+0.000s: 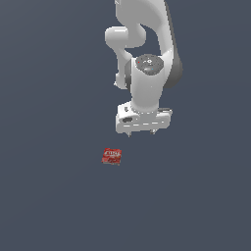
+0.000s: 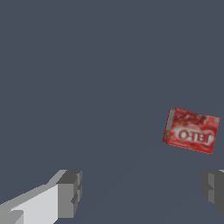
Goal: Pick up the object and move it to a goal position.
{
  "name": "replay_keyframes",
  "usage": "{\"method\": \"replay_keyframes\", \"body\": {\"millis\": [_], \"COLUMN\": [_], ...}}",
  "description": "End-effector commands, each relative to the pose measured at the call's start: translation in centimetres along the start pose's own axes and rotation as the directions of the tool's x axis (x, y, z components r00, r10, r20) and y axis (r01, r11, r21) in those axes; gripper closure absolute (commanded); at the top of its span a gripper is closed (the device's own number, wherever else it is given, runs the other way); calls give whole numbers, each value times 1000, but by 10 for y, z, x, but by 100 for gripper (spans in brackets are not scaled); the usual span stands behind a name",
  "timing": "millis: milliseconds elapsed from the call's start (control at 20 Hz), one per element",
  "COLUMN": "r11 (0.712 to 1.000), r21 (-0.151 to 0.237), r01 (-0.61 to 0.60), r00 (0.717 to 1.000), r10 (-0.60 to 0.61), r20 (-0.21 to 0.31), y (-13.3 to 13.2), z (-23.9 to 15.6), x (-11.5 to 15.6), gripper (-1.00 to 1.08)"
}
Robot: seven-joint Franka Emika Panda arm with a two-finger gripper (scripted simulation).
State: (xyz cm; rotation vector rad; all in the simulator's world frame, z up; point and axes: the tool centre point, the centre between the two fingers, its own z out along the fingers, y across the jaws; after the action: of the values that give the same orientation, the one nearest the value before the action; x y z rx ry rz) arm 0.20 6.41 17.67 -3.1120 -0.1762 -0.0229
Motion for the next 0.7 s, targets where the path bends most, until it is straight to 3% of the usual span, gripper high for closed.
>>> {"method": "replay_keyframes", "body": {"millis": [0,350,650], "r11": [1000,993,969], "r21": [-1,-6,-11], "r01": [20,118,246], "r00": [1000,993,969], "r10": [-20,-118,-246], "r20": [0,3,8], "y": [2,12,26], "z": [2,9,20], "x": [1,3,5], "gripper": [-92,-92,-92]}}
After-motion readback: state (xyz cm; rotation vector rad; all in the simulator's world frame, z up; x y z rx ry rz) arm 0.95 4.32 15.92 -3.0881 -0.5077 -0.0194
